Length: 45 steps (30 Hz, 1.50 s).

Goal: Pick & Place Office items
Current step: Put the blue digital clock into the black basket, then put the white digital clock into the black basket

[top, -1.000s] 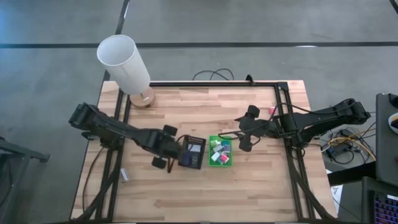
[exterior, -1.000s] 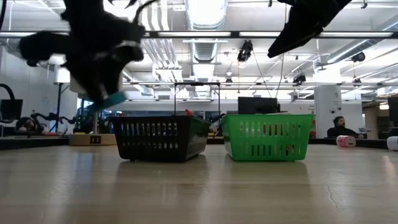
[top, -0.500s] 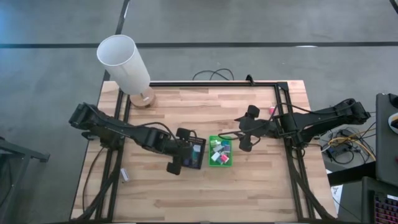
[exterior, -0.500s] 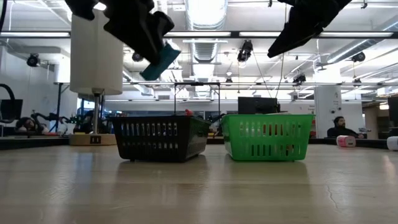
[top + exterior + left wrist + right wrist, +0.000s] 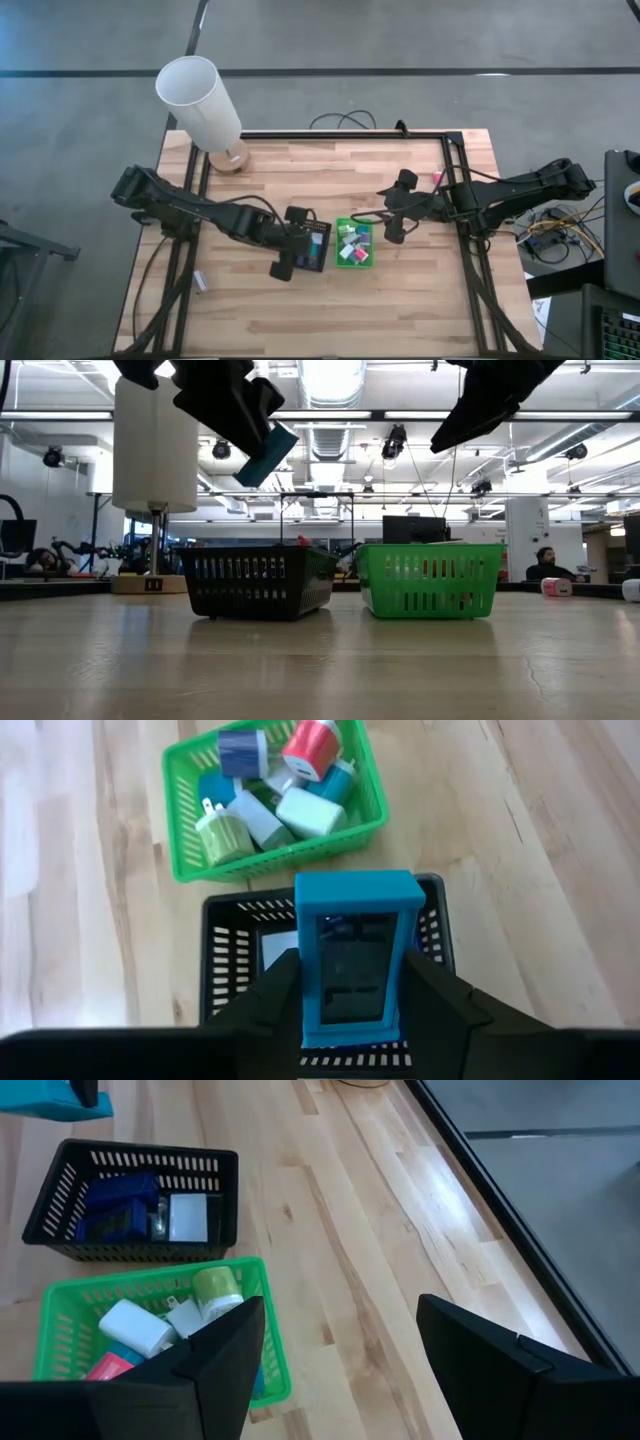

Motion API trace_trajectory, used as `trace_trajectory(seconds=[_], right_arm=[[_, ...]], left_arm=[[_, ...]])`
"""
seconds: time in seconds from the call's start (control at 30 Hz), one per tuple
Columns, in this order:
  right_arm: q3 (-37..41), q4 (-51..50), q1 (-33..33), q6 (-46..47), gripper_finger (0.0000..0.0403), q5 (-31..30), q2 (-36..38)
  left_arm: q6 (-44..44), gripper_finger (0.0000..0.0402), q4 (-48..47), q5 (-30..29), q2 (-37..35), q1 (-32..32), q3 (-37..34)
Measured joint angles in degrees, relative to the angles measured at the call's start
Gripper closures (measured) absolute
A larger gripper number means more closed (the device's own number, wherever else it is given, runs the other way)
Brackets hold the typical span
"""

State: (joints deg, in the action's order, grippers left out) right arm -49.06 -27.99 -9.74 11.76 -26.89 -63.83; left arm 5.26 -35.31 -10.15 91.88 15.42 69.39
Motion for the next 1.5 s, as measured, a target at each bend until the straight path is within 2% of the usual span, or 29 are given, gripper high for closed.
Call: trace_trajectory(seconds=[0.1, 0.3, 0.4, 0.87, 1.13, 1.3, 1.5], right_arm=[[0.0, 0.07, 0.0, 0.01, 0.0143, 0.0, 0.0], [0.0, 0.07, 0.0, 0.18, 0.0143, 0.04, 0.0], [0.0, 0.07, 0.0, 0.25, 0.0146, 0.04, 0.0], [0.0, 0.09, 0.0, 0.25, 0.0151, 0.06, 0.0], [0.22, 0.11, 0.0, 0.25, 0.0153, 0.04, 0.0], [0.37, 0.11, 0.0, 0.22, 0.0153, 0.04, 0.0], [0.39, 0.1, 0.0, 0.05, 0.0154, 0.04, 0.0]], left_arm=[[-0.41, 0.0267, 0.45, 0.59, 0.0, 0.0, -1.12], [-3.87, 0.0177, 4.79, 0.53, 0.07, -0.04, -4.41], [-4.07, 0.0157, 5.51, -0.54, 0.07, -0.04, -5.23], [-4.46, 0.0155, 6.05, -1.88, 0.07, -0.03, -5.25], [-7.8, 0.0154, 1.25, -1.45, 0.01, 0.06, -5.23], [-17.92, 0.0154, -8.6, 3.87, -0.02, 0.55, -4.27], [-31.79, 0.0154, -12.5, 18.7, -0.05, 2.12, -4.2]])
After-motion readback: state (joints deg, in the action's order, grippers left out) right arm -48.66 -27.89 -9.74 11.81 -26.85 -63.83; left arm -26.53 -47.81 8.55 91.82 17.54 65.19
